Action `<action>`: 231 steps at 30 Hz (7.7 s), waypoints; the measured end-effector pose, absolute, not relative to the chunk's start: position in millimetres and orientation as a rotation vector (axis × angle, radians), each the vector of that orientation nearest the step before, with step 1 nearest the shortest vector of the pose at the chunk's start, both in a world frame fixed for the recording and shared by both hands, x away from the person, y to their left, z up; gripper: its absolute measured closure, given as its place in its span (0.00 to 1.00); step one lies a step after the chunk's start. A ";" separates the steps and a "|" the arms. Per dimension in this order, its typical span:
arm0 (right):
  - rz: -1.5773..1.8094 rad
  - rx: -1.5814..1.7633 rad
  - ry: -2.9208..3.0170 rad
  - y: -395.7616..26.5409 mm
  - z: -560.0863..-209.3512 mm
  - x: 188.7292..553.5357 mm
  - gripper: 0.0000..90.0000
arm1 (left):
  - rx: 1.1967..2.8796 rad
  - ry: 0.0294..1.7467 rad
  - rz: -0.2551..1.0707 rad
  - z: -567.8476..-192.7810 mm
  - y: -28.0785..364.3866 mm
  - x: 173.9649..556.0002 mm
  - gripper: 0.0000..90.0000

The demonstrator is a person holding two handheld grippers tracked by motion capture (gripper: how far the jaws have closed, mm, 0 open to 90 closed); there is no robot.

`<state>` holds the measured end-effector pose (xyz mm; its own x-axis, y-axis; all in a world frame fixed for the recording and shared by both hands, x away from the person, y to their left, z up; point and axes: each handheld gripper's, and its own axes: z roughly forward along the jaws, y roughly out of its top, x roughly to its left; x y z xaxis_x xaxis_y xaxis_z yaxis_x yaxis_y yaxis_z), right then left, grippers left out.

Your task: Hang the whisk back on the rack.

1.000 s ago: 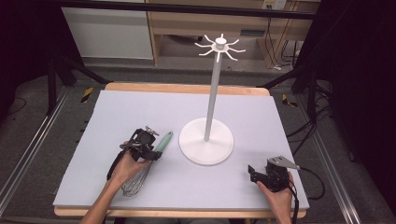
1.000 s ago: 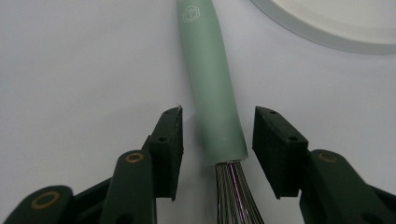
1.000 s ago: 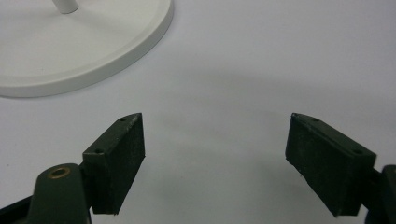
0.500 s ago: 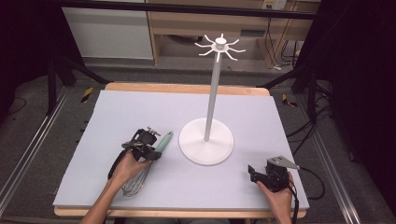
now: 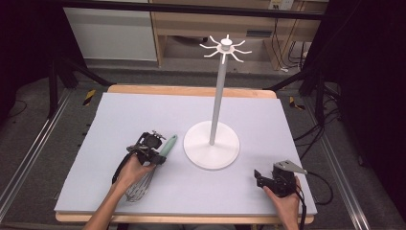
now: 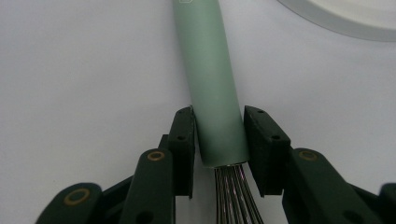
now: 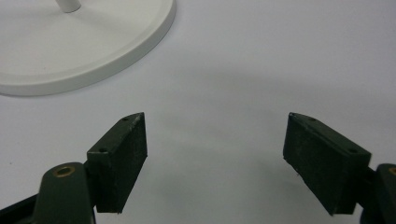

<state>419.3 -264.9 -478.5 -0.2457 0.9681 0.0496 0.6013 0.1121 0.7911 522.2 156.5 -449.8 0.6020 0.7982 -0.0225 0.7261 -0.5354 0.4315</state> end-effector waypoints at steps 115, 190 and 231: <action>0.988 1.509 1.902 -265.7 -479.3 419.4 0.23 | 1.681 0.906 0.606 -345.0 218.3 422.7 0.76; 1.001 1.520 1.911 -264.5 -479.8 421.2 0.23 | 1.663 0.690 0.599 -256.2 133.3 443.2 0.76; 1.017 1.526 1.903 -266.1 -479.6 421.3 0.23 | 1.716 0.686 0.608 -229.3 103.1 469.5 0.76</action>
